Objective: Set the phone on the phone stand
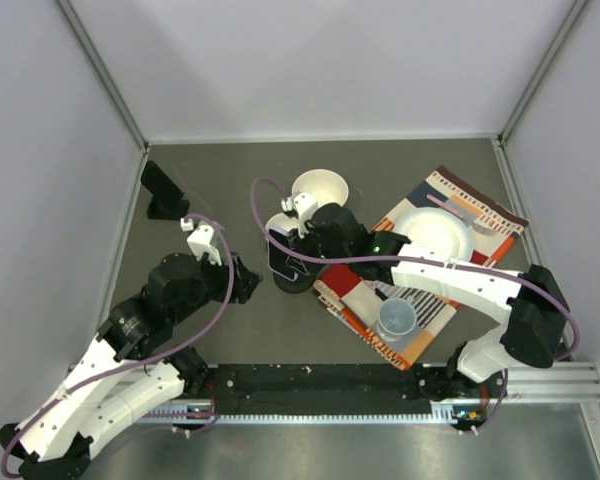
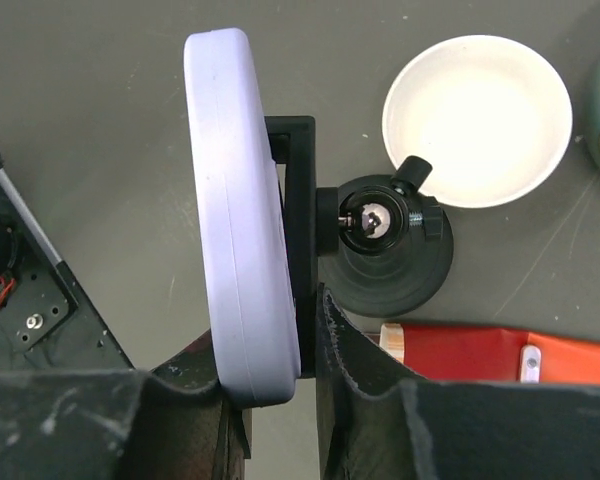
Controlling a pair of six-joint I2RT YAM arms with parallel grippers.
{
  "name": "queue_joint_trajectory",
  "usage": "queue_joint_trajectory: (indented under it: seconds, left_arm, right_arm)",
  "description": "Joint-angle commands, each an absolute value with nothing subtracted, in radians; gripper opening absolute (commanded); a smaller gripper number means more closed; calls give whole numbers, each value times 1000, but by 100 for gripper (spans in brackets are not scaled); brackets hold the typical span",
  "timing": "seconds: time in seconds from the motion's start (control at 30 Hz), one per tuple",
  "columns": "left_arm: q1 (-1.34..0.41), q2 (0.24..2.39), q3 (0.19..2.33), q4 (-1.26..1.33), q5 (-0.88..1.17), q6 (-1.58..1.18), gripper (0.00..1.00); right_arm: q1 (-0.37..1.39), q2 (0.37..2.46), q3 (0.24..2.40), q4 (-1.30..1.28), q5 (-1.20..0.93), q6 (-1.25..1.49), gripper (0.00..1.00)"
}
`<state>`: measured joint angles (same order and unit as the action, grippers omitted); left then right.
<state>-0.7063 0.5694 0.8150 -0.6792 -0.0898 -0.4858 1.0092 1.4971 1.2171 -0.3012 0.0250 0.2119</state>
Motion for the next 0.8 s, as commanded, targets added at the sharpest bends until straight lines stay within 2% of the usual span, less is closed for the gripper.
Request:
queue_joint_trajectory:
  seconds: [0.0, 0.03, 0.2, 0.37, 0.57, 0.7, 0.73, 0.77]
  left_arm:
    - [-701, 546, 836, -604, -16, -445, 65]
    - [-701, 543, 838, -600, -6, -431, 66]
    - [-700, 545, 848, -604, 51, -385, 71]
    - [-698, 572, 839, -617, 147, -293, 71]
    - [-696, 598, 827, -614, 216, -264, 70]
    - [-696, 659, 789, -589, 287, -279, 67]
    - [-696, 670, 779, -581, 302, -281, 65]
    - [-696, 679, 772, -574, 313, -279, 58]
  right_arm:
    - [980, 1422, 1169, -152, -222, 114, 0]
    - [968, 1407, 1152, -126, -350, 69, 0]
    - [940, 1374, 1132, -132, -592, -64, 0]
    - [876, 1413, 1150, -188, -874, -172, 0]
    - [845, 1459, 1210, -232, -1014, -192, 0]
    - [839, 1482, 1218, -233, -1029, -201, 0]
    - [836, 1485, 1219, -232, -1029, -204, 0]
    - [833, 1488, 1220, -232, -1031, -204, 0]
